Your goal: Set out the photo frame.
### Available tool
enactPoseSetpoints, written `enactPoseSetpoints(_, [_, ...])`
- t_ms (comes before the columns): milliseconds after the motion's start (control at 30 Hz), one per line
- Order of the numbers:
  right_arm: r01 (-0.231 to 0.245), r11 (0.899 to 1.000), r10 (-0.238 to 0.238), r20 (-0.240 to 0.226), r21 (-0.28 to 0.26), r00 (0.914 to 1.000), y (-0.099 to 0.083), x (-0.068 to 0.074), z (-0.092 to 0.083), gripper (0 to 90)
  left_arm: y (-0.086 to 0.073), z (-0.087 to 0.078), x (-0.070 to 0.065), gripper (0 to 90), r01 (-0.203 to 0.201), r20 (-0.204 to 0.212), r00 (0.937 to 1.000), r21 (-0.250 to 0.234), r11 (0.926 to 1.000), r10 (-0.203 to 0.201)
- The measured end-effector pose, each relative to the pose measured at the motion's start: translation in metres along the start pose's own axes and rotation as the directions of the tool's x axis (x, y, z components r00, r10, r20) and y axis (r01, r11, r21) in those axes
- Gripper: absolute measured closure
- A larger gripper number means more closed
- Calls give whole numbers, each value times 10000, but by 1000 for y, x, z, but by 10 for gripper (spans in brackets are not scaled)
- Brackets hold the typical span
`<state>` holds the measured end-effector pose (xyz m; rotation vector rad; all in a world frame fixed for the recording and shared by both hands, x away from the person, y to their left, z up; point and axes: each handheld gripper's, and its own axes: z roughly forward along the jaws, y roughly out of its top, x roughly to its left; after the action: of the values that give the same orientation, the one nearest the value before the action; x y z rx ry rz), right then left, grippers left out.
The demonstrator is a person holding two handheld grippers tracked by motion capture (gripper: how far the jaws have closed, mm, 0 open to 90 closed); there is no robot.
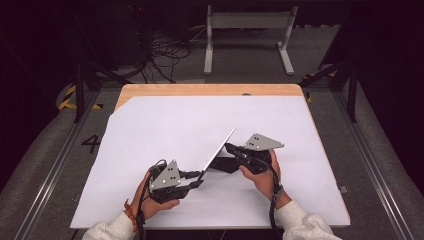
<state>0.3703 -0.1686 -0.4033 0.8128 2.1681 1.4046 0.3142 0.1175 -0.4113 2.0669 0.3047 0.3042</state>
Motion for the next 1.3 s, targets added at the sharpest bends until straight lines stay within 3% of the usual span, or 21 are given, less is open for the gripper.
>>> enactPoseSetpoints(167, [114, 9999, -114, -93, 12, 9999, 0, 4, -1, 900, -6, -4, -2, 762, 70, 1, 10000, 203, 9998, -70])
enactPoseSetpoints(367, [315, 9995, -314, -174, 57, 9994, 1, 9, 0, 900, -7, 4, -4, 774, -534, 25, 9986, 932, 9942, 534])
enactPoseSetpoints(567, [307, 9995, -305, -201, 91, 9993, -1, 7, 0, 900, -13, -8, 6, 748, 34, -71, 10000, 530, 9986, -30])
enactPoseSetpoints(667, [270, 9996, -269, -151, 68, 9995, -2, 5, 0, 900, -15, -2, 7, 736, -148, -82, 9998, 902, 9958, 156])
enactPoseSetpoints(833, [294, 9996, -294, -27, 34, 9996, -2, 4, -1, 900, -17, 9, 6, 755, -218, 113, 9997, 1076, 9940, 207])
enactPoseSetpoints(900, [278, 9996, -278, -85, 51, 9996, -1, 4, 1, 900, -16, 12, 6, 781, -234, -85, 9997, 1140, 9932, 245])
enactPoseSetpoints(1000, [272, 9996, -272, -47, 75, 9996, 0, 5, 2, 900, -16, 14, 7, 794, 9, 1, 10000, 935, 9956, -10])
enactPoseSetpoints(1300, [534, 9985, -533, -115, 96, 9985, 3, 10, 5, 898, -10, 23, -1, 781, -109, 163, 9998, 858, 9962, 96])
